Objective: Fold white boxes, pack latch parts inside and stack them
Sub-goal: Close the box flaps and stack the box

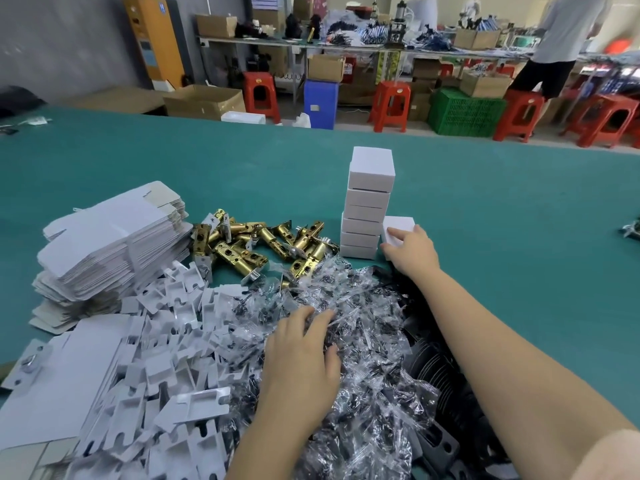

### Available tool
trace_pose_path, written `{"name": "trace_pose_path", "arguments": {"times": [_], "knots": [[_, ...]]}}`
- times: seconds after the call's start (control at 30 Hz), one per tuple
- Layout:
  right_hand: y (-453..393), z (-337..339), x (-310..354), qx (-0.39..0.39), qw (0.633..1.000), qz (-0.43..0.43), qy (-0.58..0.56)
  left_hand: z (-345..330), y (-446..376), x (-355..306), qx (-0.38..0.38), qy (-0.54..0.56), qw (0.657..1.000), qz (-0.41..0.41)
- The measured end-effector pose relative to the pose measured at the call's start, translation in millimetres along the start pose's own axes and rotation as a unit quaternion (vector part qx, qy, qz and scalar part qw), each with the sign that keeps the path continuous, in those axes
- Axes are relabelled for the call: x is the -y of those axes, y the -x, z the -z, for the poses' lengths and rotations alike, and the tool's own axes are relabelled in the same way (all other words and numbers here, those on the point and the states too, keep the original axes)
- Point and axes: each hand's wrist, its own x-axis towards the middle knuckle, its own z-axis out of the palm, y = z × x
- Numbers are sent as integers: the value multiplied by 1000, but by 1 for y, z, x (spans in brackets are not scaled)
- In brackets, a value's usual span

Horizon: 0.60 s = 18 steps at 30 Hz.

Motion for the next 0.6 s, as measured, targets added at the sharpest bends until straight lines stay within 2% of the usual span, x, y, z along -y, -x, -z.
{"name": "trace_pose_path", "arguments": {"times": [0.13, 0.3, 0.6], "knots": [[16, -3, 0, 6, 1000, 10, 5, 1, 0, 0, 4, 6, 1000, 2], [26, 1, -5, 13, 998, 16, -59, 1, 0, -2, 2, 14, 1000, 1], [32, 6, -2, 19, 998, 21, -53, 1, 1, -1, -6, 8, 1000, -11]]}}
